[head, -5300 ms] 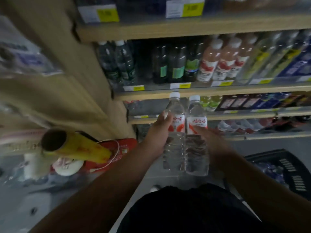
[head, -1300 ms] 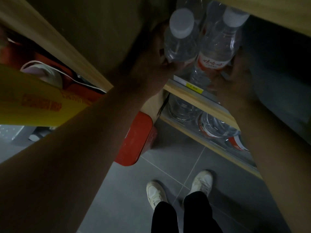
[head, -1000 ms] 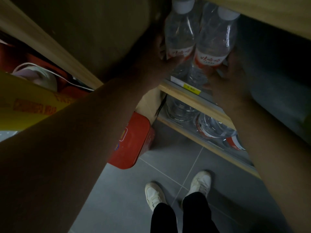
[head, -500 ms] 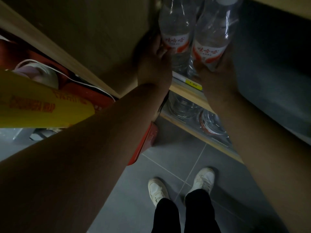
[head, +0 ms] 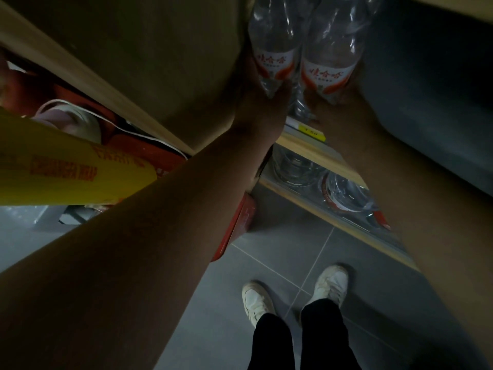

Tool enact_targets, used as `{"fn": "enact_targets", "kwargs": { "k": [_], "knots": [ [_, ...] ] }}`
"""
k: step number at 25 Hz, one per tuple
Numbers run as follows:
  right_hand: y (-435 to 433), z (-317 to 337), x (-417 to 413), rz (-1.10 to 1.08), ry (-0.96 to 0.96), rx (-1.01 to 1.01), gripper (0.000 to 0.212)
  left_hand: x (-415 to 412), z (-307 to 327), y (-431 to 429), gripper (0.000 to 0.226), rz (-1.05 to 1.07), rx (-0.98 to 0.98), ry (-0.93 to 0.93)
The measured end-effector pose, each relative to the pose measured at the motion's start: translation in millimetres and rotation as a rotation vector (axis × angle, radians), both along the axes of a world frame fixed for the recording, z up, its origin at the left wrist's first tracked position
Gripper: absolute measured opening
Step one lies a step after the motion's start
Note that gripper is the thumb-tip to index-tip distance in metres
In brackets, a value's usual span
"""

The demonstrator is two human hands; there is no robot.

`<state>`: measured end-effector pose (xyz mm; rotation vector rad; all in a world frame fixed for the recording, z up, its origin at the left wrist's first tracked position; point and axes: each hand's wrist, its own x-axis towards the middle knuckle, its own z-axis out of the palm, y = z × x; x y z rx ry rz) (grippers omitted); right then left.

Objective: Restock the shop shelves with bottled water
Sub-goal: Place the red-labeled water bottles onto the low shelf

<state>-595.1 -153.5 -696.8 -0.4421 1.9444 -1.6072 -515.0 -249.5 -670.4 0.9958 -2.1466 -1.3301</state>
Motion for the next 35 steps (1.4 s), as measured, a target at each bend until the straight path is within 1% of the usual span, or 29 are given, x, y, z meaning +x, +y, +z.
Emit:
{"fn": "enact_targets", "kwargs": {
  "k": [2, 3, 6, 10, 12, 13, 14, 15, 17, 19, 21, 22, 25, 27, 28, 31, 33, 35],
  "knots": [
    [5, 0, 5, -0.037, 0.078, 0.023, 0.076, 6, -1, -3, 0.074, -0.023, 0.03, -0.059],
    [6, 1, 7, -0.055, 0.1, 0.027, 0.075, 9, 0, -3, 0.067, 0.013, 0.069, -0.087],
    [5, 1, 9, -0.106, 0.152, 0.075, 0.075, 17, 0, 8, 0.043, 0.139, 0.2, -0.035],
    [-3, -3, 11, -0.152, 0.197, 0.127, 0.077, 19, 4, 13, 0.03, 0.183, 0.3, 0.024],
    [-8, -4, 14, -0.155, 0.228, 0.157, 0.077, 19, 6, 10, 0.018, 0.183, 0.302, 0.061],
    [-11, -6, 15, -0.162, 0.235, 0.165, 0.077, 19, 8, 10, 0.014, 0.177, 0.238, 0.032],
    [-12, -8, 15, -0.162, 0.245, 0.173, 0.077, 20, 9, 11, 0.015, 0.166, 0.178, -0.006],
    [-14, -9, 15, -0.15, 0.254, 0.181, 0.077, 21, 10, 10, 0.025, 0.167, 0.144, -0.033],
    [-16, -12, 17, -0.135, 0.246, 0.201, 0.076, 24, 11, 8, 0.044, 0.131, 0.188, -0.059],
    [-15, -12, 16, -0.123, 0.231, 0.221, 0.076, 28, 11, 5, 0.053, 0.066, 0.181, -0.092],
    [-11, -4, 13, -0.087, 0.234, 0.239, 0.08, 33, 11, 1, 0.053, -0.017, 0.104, -0.15],
    [-6, 0, 12, -0.072, 0.222, 0.251, 0.083, 36, 12, -2, 0.053, -0.06, 0.015, -0.184],
    [18, 9, 21, -0.061, 0.235, 0.321, 0.082, 53, 12, -4, 0.052, -0.239, -0.4, -0.328],
    [40, 15, 39, -0.048, 0.287, 0.399, 0.078, 67, 3, -2, 0.052, -0.34, -0.603, -0.346],
    [52, 20, 49, -0.03, 0.327, 0.455, 0.075, 74, -1, 2, 0.054, -0.365, -0.641, -0.335],
    [88, 31, 76, 0.007, 0.498, 0.652, 0.067, 95, -10, 25, 0.06, -0.447, -0.587, -0.322],
    [114, 31, 94, -0.002, 0.617, 0.784, 0.067, 109, -15, 46, 0.062, -0.515, -0.616, -0.348],
    [143, 21, 114, 0.035, 0.598, 0.906, 0.066, 120, -21, 66, 0.062, -0.59, -0.648, -0.39]
  ]
}}
